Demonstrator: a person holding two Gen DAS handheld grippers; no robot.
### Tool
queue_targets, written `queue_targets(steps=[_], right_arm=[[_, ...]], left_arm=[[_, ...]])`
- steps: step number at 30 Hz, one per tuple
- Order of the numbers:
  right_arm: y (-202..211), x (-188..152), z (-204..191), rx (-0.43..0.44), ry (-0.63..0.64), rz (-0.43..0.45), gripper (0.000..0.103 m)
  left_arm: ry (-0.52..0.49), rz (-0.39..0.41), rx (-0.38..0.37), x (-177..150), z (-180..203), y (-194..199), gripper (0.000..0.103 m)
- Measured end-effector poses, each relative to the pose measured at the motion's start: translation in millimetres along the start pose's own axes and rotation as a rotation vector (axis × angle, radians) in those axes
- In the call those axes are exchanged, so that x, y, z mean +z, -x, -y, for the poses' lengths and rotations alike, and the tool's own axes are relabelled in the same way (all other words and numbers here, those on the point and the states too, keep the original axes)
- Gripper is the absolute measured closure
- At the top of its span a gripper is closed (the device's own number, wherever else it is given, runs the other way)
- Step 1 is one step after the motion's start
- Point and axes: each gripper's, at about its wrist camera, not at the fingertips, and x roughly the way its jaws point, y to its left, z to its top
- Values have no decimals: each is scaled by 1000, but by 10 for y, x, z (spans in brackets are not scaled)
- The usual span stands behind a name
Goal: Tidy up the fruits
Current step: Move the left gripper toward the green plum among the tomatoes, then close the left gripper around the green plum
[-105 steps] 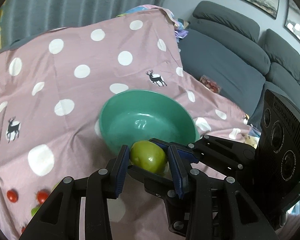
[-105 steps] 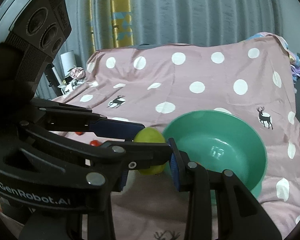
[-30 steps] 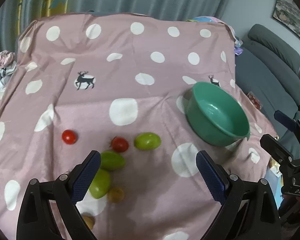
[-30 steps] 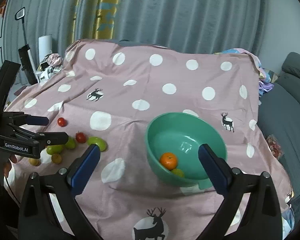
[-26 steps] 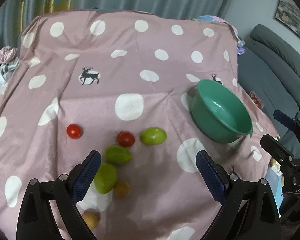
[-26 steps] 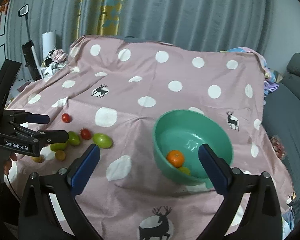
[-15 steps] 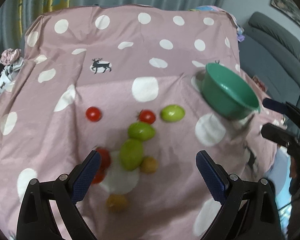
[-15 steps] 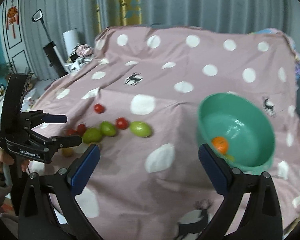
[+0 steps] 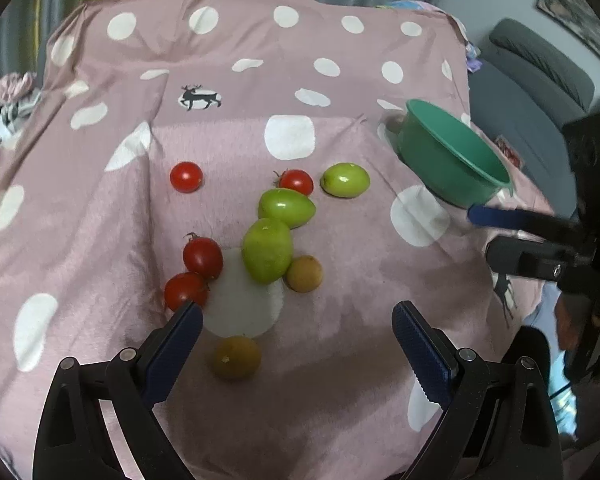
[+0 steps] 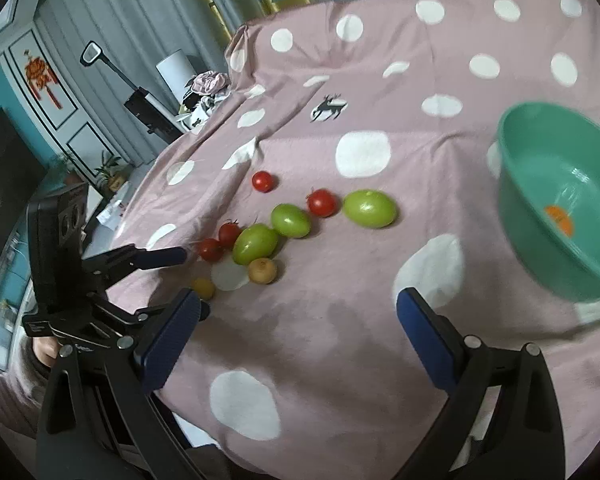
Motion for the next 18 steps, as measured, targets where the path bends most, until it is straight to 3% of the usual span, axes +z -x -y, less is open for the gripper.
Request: queue_targets(steps=[5,9,15,18], right_arm=[[-135,14,63,98,-74,-34,10],[-275,86,90,177,-125,-64,19],[-589,233,61,289,-208,-125,29],[-758,276,71,315,-255,-160,35]], left_arm=[[48,23,-6,73,-109,-33,7],[39,21,-2,131,-148,-80,20],[8,-1,4,205,-171,-180,29],[7,-19,-2,226,-192,-249,40]])
